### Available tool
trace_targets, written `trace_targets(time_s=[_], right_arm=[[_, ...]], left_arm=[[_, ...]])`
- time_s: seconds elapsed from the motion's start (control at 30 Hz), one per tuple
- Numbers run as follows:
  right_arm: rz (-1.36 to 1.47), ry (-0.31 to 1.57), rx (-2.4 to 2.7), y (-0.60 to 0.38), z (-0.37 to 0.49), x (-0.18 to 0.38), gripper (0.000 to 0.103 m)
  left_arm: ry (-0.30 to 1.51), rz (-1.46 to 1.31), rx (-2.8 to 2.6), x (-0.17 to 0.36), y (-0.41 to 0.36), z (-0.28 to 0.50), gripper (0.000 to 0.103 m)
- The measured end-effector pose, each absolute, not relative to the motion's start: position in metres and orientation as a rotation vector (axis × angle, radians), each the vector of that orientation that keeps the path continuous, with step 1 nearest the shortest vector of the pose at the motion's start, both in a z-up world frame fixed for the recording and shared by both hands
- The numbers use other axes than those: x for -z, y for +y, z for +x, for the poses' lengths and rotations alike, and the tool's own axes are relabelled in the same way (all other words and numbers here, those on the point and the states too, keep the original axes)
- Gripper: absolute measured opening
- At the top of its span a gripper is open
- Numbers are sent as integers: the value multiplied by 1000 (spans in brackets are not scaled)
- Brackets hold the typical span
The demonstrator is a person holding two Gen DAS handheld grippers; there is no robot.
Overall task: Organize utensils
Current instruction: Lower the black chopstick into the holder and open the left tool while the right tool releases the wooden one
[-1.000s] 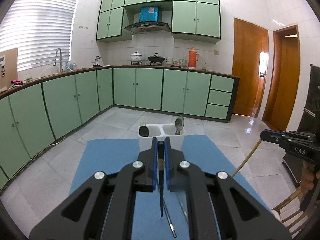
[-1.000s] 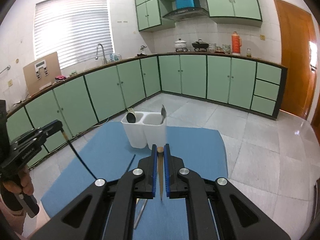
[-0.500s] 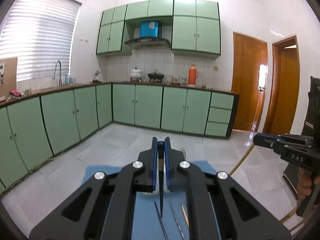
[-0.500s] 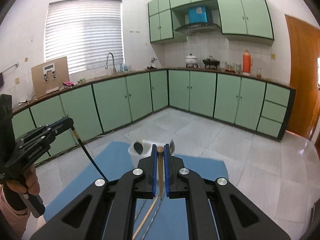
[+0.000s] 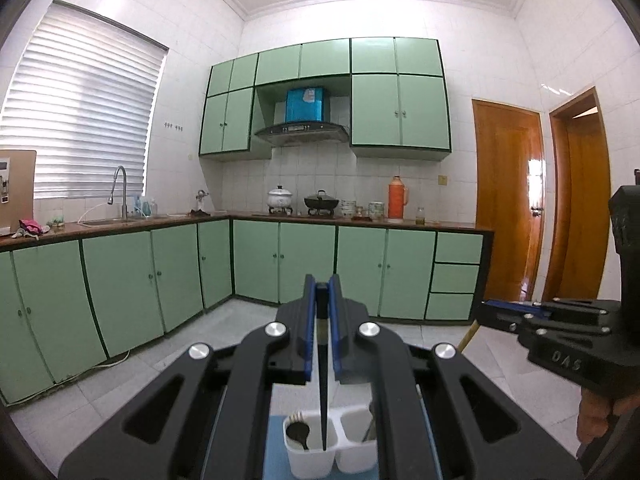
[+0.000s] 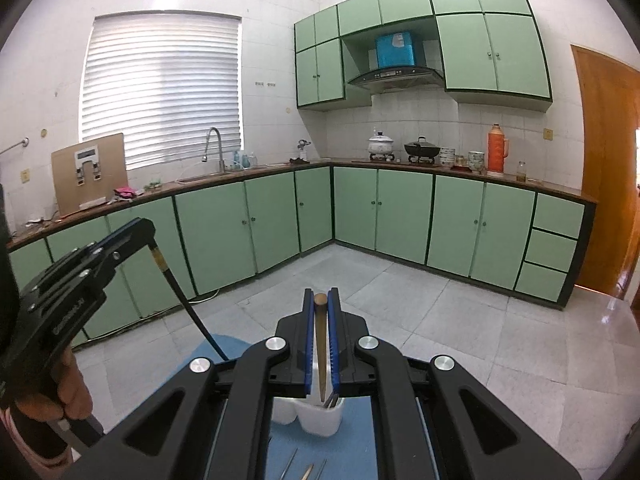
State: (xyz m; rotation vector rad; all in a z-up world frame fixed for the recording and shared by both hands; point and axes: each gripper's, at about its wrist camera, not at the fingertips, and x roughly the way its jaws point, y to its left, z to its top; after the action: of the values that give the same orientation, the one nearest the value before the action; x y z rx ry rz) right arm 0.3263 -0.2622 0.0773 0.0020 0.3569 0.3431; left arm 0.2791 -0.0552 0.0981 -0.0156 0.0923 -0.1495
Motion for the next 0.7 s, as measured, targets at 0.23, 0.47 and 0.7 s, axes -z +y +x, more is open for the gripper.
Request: trace_targets(time_s=[0.23,0.47,0.7], right_arm=[[17,410,-340,-248,371,-48,6],[9,461,-334,-238,393,-13,6],[33,503,-339,-239,402,9,6]], left_arm=[[136,-15,130,-71,-62,326,6],[213,-22,110,-35,-56,354,6],[271,-23,100,-11,-48,369,6]])
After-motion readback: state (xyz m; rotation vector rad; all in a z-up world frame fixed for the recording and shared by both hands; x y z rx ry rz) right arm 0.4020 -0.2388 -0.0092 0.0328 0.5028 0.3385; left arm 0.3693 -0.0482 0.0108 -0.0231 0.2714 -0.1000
